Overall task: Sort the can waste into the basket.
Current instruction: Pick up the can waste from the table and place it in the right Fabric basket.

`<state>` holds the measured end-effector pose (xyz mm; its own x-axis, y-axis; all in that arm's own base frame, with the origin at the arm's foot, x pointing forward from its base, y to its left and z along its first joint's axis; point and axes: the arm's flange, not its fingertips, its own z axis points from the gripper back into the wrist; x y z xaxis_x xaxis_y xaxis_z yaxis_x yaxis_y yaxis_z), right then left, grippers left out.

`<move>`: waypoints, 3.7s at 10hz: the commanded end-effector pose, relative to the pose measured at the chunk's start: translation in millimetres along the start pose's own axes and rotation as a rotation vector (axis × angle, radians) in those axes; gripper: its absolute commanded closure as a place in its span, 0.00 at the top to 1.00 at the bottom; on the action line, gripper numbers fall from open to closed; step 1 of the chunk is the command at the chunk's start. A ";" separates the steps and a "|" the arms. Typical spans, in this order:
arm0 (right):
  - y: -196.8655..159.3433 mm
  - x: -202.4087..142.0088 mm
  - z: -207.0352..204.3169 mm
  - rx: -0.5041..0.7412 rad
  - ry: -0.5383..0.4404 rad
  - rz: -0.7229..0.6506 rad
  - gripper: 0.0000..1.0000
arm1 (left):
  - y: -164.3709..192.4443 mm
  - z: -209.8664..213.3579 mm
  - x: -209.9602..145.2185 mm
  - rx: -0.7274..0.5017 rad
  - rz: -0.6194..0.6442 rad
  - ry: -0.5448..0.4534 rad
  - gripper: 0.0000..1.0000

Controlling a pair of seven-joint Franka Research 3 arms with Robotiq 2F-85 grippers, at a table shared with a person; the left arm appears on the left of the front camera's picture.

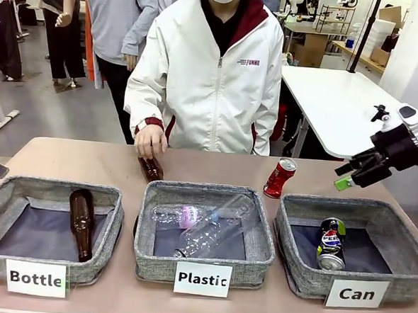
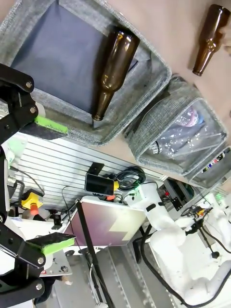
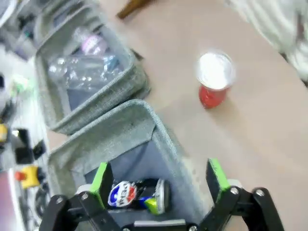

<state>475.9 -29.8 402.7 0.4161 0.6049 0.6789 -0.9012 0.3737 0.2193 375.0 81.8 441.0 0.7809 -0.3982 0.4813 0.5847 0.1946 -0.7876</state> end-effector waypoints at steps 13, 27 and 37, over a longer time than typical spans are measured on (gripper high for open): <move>-133.4 -5.8 -135.2 0.170 -0.222 0.312 1.00 | -44.0 90.0 -21.6 0.149 -0.027 0.002 1.00; -138.2 -2.6 -163.0 0.215 -0.362 0.272 0.00 | -67.6 36.5 -48.1 -0.116 -0.093 -0.046 1.00; -24.1 57.6 -2.1 0.103 -0.108 0.335 0.00 | -53.2 -28.1 -34.2 -0.225 -0.058 0.059 1.00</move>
<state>564.9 -2.9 400.1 0.0421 0.5159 0.8556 -0.9969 0.0787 0.0016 312.3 58.3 452.9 0.7349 -0.4592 0.4990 0.5558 -0.0138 -0.8312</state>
